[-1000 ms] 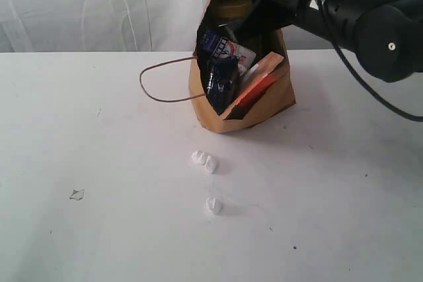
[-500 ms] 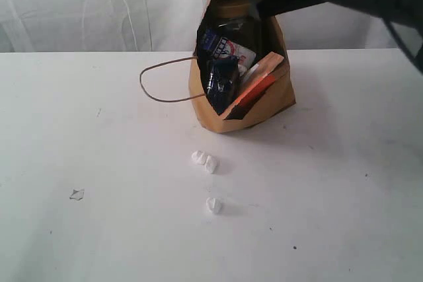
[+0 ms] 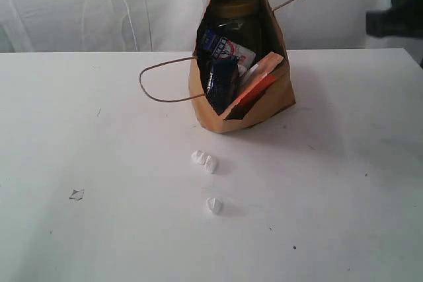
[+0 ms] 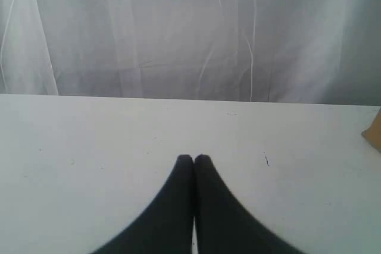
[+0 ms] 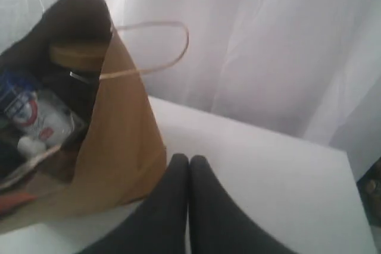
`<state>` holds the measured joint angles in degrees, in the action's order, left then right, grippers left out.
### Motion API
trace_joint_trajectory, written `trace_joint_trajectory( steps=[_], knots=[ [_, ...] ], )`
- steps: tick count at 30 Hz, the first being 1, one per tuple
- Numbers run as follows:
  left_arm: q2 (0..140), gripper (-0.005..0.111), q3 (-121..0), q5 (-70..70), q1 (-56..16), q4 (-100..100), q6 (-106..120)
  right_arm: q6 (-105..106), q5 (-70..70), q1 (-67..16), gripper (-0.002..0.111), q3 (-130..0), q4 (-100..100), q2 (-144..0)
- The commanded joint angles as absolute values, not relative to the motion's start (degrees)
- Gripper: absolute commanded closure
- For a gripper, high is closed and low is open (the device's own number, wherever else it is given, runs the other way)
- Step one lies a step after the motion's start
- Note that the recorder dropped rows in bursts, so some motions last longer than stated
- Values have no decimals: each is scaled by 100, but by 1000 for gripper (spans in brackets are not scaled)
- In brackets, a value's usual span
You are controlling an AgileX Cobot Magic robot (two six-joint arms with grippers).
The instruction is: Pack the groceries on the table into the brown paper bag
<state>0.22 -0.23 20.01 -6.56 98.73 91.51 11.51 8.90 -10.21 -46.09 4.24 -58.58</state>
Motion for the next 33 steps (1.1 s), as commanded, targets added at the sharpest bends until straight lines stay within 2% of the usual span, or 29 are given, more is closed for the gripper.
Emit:
trace_joint_trajectory(
  steps=[1, 7, 13, 17, 20, 22, 24, 28, 33],
  knots=[
    [0, 107, -8, 1977, -639, 9995, 9135, 977, 993, -962, 108, -3741, 572, -5161],
    [0, 107, -8, 1977, -639, 9995, 9135, 1269, 2515, -984, 108, -3106, 1214, -4244],
    [0, 107, -8, 1977, -639, 9995, 9135, 3266, 4189, -1036, 108, -3059, 2807, -4115],
    [0, 107, -8, 1977, -639, 9995, 9135, 4393, 4528, -1036, 108, -3059, 3983, -4153],
    [0, 107, -8, 1800, -639, 9995, 9135, 5473, 4664, -1066, 108, -3059, 5567, -4376],
    [0, 107, -8, 1694, -639, 9009, 9135, 6226, 4945, -1157, 108, -3059, 6409, -4660],
    [0, 107, 0, 1694, -639, 7077, 9135, 6885, 5081, -1299, 108, -3059, 6947, -5057],
    [0, 107, 0, 1412, -639, 3958, 9135, 7801, 4701, -1567, 108, -3059, 7261, -5869],
    [0, 107, 0, -440, -639, 1611, 9123, 9030, 4413, -2033, 106, -3085, 7752, -6708]
  ],
)
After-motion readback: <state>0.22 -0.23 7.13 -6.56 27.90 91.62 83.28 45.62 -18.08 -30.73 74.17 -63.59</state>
